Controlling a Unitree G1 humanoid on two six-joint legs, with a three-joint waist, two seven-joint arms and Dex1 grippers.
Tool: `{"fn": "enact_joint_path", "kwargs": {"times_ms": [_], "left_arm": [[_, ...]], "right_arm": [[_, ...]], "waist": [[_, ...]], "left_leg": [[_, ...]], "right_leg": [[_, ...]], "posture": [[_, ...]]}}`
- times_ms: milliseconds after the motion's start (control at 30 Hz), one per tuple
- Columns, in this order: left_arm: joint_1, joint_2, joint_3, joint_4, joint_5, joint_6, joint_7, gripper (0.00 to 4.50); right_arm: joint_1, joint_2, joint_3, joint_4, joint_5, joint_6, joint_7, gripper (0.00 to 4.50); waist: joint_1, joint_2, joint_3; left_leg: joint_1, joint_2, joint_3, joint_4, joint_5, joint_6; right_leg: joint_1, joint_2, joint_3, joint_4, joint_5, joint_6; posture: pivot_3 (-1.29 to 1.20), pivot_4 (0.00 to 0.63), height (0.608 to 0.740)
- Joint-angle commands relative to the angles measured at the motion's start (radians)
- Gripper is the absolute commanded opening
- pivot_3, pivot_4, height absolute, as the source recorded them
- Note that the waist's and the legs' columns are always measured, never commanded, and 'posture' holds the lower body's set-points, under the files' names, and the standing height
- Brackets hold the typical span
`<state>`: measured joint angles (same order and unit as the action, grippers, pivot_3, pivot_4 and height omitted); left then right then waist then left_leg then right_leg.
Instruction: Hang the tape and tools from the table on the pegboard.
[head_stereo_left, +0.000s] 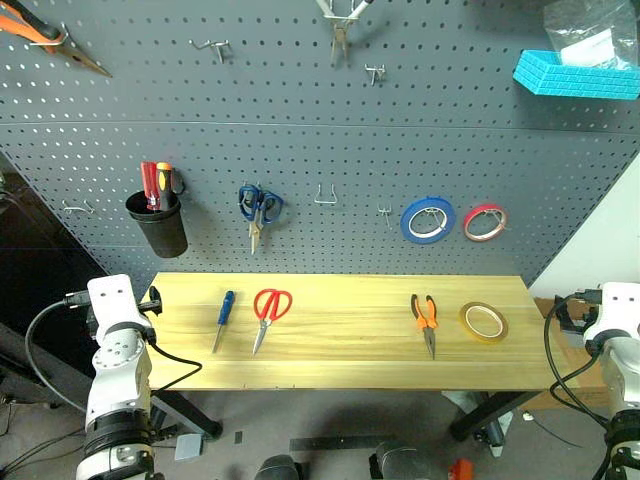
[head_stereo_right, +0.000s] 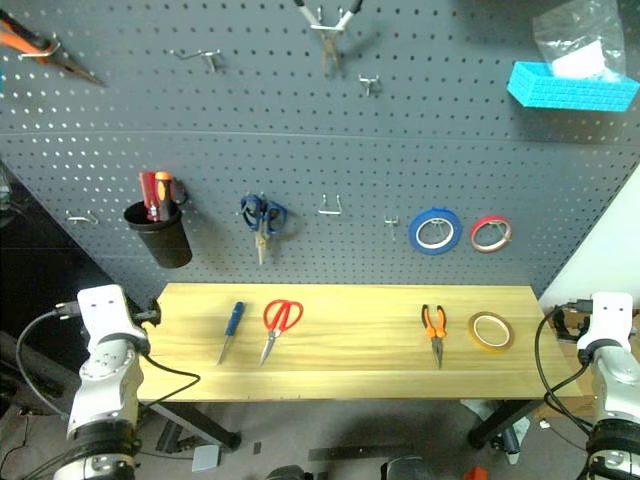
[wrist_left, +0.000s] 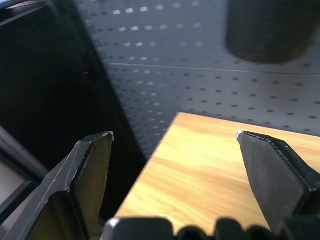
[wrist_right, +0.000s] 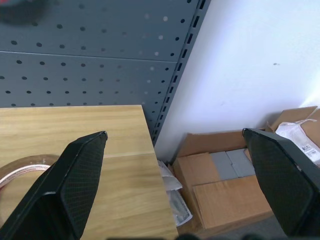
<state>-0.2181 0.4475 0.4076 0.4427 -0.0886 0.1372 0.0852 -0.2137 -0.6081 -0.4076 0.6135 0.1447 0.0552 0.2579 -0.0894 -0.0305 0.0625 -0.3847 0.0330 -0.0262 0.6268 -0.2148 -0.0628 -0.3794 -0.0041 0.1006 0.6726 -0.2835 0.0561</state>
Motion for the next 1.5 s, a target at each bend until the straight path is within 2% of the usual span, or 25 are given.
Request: {"fn": "enact_joint_path", "kwargs": {"times_ms": [33,200,300,433,567,833,933,1100,1267,1500], "left_arm": [[-0.001,0.036,0.014,-0.015,0.025,-0.035,0.024,4.26],[0.003,0.036,0.011,-0.013,0.026,-0.053,0.024,4.26],[0.015,0.037,-0.005,-0.021,0.042,0.009,0.031,4.26],[0.026,0.015,0.023,-0.057,-0.023,0.102,-0.005,4.26],[0.025,-0.005,0.052,-0.081,-0.053,0.147,0.027,4.26],[0.003,-0.049,0.095,-0.111,-0.14,0.144,0.007,4.26],[0.015,-0.034,0.057,-0.148,-0.107,0.121,-0.004,4.26],[0.048,0.016,-0.082,-0.286,-0.031,0.066,-0.138,4.26],[0.062,-0.007,-0.167,-0.446,-0.183,0.113,-0.398,4.26],[0.015,0.051,-0.379,-0.537,-0.179,0.198,-0.651,4.26]], "right_arm": [[-0.026,-0.012,-0.006,-0.009,0.01,-0.022,0.002,4.5],[-0.027,-0.005,0.009,-0.017,0.006,-0.025,0.012,4.5],[-0.021,-0.003,0.023,-0.032,0.002,-0.029,0.023,4.5],[-0.009,-0.001,0.045,-0.066,-0.004,-0.03,0.039,4.5],[0.003,0.004,0.059,-0.103,-0.005,-0.025,0.053,4.5],[0.044,0.017,0.092,-0.201,-0.005,0.004,0.082,4.5],[0.064,0.025,0.096,-0.257,0.004,0.038,0.09,4.5],[0.095,0.051,0.1,-0.406,0.052,0.174,0.118,4.5],[0.138,0.063,0.129,-0.575,0.061,0.29,0.127,4.5],[0.152,0.045,0.206,-0.694,0.053,0.489,0.165,4.5]], "waist": [[0.0,0.0,0.0],[0.0,0.0,0.0],[0.0,0.0,0.0],[-0.001,0.0,0.0],[0.0,0.0,0.0],[0.001,-0.001,0.001],[0.001,-0.002,0.005],[0.002,-0.004,0.031],[0.001,0.0,0.063],[-0.009,0.0,0.117]], "left_leg": [[0.0,0.0,0.0,0.0,0.0,0.0],[0.0,0.0,0.0,0.0,0.0,0.0],[0.0,0.0,0.0,0.0,0.0,0.0],[0.0,0.0,0.0,0.0,0.0,0.0],[0.0,0.0,0.0,0.0,0.0,0.0],[0.0,0.0,0.0,0.0,0.0,0.0],[0.0,0.0,0.0,0.0,0.0,0.0],[0.001,0.0,0.0,0.0,0.0,0.0],[-0.001,0.0,0.001,0.0,-0.001,0.0],[-0.01,0.0,0.0,0.0,-0.001,0.0]], "right_leg": [[0.0,0.0,0.0,0.0,0.0,0.0],[0.0,0.0,0.0,0.0,0.0,0.0],[0.0,0.0,0.0,0.0,0.0,0.0],[0.0,0.0,0.0,0.0,0.0,0.0],[0.0,0.0,0.0,0.0,0.0,0.0],[0.0,0.0,0.0,0.0,0.0,0.0],[0.0,0.0,0.0,0.0,0.0,0.0],[0.001,0.0,0.0,0.0,-0.003,-0.006],[-0.001,-0.001,0.001,0.0,-0.004,-0.006],[-0.009,-0.001,0.001,0.001,-0.001,-0.001]], "posture": [[-0.04,0.014,0.74],[-0.04,0.014,0.74],[-0.04,0.017,0.74],[-0.04,0.022,0.74],[-0.05,0.028,0.74],[-0.05,0.051,0.74],[-0.05,0.069,0.74],[-0.07,0.112,0.74],[-0.12,0.167,0.74],[-0.16,0.221,0.74]]}}
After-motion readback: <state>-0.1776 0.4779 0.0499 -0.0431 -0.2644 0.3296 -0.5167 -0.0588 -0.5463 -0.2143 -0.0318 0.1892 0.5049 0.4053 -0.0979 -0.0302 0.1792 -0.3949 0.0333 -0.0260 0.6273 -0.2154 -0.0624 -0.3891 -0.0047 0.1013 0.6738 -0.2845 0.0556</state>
